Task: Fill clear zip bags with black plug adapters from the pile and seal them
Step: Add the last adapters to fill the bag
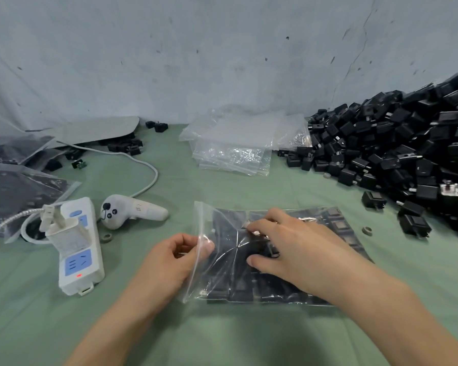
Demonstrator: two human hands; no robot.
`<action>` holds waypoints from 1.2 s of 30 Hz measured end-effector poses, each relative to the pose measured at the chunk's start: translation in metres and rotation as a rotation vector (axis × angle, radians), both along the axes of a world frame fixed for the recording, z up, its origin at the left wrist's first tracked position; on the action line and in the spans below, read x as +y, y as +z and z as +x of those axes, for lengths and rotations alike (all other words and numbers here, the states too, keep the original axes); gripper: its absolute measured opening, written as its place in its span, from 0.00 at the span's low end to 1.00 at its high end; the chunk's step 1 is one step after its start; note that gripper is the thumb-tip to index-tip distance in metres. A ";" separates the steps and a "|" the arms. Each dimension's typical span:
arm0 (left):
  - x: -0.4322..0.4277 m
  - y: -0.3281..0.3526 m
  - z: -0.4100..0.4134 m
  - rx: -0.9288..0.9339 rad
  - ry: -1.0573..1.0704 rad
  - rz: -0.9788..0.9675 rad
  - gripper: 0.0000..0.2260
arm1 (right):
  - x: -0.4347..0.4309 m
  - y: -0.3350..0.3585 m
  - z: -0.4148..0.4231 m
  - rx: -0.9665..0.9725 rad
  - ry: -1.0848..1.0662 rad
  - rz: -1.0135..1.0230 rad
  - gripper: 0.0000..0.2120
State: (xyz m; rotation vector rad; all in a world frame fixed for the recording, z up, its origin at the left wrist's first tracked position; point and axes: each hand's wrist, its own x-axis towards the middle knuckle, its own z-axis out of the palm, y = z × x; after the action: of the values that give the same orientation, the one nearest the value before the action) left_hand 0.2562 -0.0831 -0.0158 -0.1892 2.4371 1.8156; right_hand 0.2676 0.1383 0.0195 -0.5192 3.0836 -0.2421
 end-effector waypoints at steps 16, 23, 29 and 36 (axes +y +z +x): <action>-0.013 -0.007 -0.006 -0.060 -0.006 0.279 0.09 | -0.037 -0.003 0.009 0.096 0.002 0.114 0.17; -0.011 -0.011 -0.006 -0.036 0.017 0.241 0.06 | -0.040 -0.010 0.003 0.071 -0.028 0.119 0.14; -0.010 -0.009 -0.007 -0.011 -0.014 0.209 0.04 | -0.035 -0.011 0.003 0.042 0.027 0.078 0.19; -0.039 0.003 -0.018 0.036 0.183 0.440 0.07 | -0.033 -0.015 0.004 0.078 0.046 0.044 0.19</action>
State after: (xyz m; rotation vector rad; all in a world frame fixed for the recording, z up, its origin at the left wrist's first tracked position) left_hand 0.2380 -0.1224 -0.0128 -0.3519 2.0271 2.3944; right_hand 0.2714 0.1048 0.0045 -0.6110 3.1399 -0.1568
